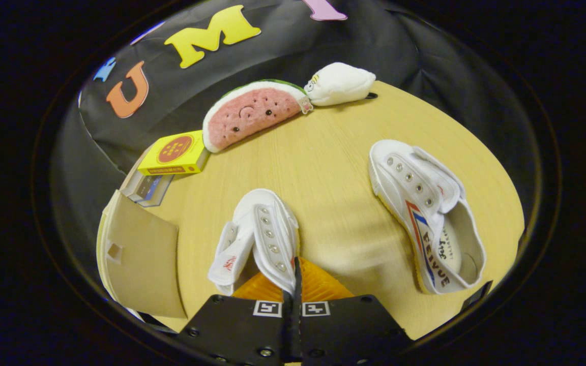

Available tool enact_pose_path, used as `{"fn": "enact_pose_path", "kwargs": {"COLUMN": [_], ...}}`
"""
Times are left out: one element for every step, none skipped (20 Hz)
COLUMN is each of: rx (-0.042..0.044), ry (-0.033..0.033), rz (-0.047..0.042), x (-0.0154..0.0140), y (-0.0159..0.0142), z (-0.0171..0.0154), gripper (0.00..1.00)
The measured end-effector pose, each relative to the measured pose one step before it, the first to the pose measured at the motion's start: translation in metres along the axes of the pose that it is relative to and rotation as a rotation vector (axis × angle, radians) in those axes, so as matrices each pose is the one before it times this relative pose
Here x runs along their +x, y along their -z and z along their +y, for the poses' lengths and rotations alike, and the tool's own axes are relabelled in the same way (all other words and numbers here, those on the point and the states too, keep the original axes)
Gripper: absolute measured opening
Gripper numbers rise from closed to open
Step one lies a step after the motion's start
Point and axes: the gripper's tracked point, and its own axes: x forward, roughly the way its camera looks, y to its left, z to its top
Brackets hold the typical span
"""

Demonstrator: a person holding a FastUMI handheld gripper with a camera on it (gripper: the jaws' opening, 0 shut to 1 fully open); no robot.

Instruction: Open the storage box then place both shoes into the box .Put the left shoe in first, then the right shoe, with the right side of both shoes facing outward in a uniform manner.

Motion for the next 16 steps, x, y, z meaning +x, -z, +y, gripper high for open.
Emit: {"fn": "enact_pose_path", "kwargs": {"rx": [0.02070,0.02030,0.01838,0.01626,0.01446,0.01385,0.01366,0.00982,0.01045,0.00550,0.00323,0.00105,0.00557,0.00620,0.00569,0.00409], "ry": [-0.00552,-0.00417,-0.00296,-0.00199,-0.00344,-0.00306,-0.00402,-0.00552,-0.01215,-0.01378,-0.01077,-0.00795,-0.01003,-0.01127,-0.01205,-0.01007], "rz": [-0.00059,-0.00115,-0.00613,-0.00822,-0.01255,-0.01164,-0.01317,-0.01069,-0.01609,-0.01723,-0.01819,-0.01502,-0.01311,-0.00633,-0.00639,0.00005], "x": [-0.00799,-0.00879,-0.01080,-0.00945,-0.01355,-0.01068,-0.01394,-0.01084,-0.01270,-0.00910,-0.00794,-0.00508,-0.00398,-0.00071,0.00187,0.00250], "y": [0.00228,0.00184,0.00112,0.00004,0.00064,-0.00028,-0.00025,-0.00001,-0.00014,-0.00053,0.00040,0.00133,0.00264,0.00468,0.00652,0.00727], "z": [0.00761,0.00897,0.00954,0.00987,0.01343,0.01291,0.01726,0.01563,0.02118,0.02025,0.01984,0.01932,0.02141,0.01996,0.01908,0.01614], "gripper": [0.00,0.00,0.00,0.00,0.00,0.00,0.00,0.00,0.00,0.00,0.00,0.00,0.00,0.00,0.00,0.00]}}
